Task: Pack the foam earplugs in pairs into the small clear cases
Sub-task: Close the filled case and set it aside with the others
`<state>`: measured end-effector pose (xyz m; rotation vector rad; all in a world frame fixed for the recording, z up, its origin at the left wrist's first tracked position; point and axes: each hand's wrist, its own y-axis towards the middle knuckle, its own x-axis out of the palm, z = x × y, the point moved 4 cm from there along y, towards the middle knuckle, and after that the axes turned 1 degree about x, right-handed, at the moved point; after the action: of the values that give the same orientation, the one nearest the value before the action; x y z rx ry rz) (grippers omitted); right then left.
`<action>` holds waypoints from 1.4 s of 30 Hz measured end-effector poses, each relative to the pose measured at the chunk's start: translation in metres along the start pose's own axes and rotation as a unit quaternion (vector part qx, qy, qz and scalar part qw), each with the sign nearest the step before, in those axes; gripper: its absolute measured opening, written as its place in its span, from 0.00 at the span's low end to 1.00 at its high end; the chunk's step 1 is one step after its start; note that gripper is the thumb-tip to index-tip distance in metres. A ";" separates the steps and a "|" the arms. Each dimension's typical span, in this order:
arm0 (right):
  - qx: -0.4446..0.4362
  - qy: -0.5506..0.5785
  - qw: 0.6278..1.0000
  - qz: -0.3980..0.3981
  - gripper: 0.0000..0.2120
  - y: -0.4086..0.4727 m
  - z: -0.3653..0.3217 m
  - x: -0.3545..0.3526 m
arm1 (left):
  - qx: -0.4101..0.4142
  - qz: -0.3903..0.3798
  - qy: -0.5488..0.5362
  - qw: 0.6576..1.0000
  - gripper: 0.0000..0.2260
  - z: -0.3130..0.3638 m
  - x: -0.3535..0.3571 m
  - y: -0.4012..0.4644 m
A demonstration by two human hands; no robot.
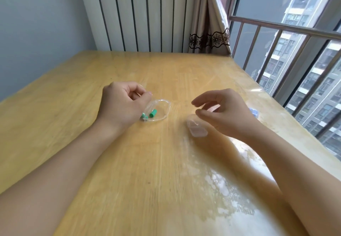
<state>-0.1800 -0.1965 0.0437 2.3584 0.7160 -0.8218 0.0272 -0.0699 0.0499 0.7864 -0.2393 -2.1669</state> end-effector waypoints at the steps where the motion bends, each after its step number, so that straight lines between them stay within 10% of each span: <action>1: -0.021 0.000 0.999 0.026 0.08 -0.001 -0.005 -0.002 | -0.008 0.006 0.016 1.000 0.08 -0.004 -0.002 0.003; 10: -0.167 -0.093 0.982 0.005 0.08 -0.012 -0.053 0.049 | 0.006 -0.069 0.138 0.988 0.07 -0.013 0.001 0.008; 16: -0.090 -0.181 0.979 -0.014 0.11 0.009 -0.050 0.079 | 0.028 -0.143 0.249 0.958 0.12 -0.015 0.008 0.004; 42: -0.042 -0.126 0.986 -0.096 0.10 0.009 -0.038 0.072 | 0.009 -0.218 0.042 0.975 0.11 -0.024 0.022 0.000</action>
<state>-0.1112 -0.1580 0.0233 2.0842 0.8590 -1.1265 0.0313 -0.0841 0.0212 1.0123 -0.0436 -2.5338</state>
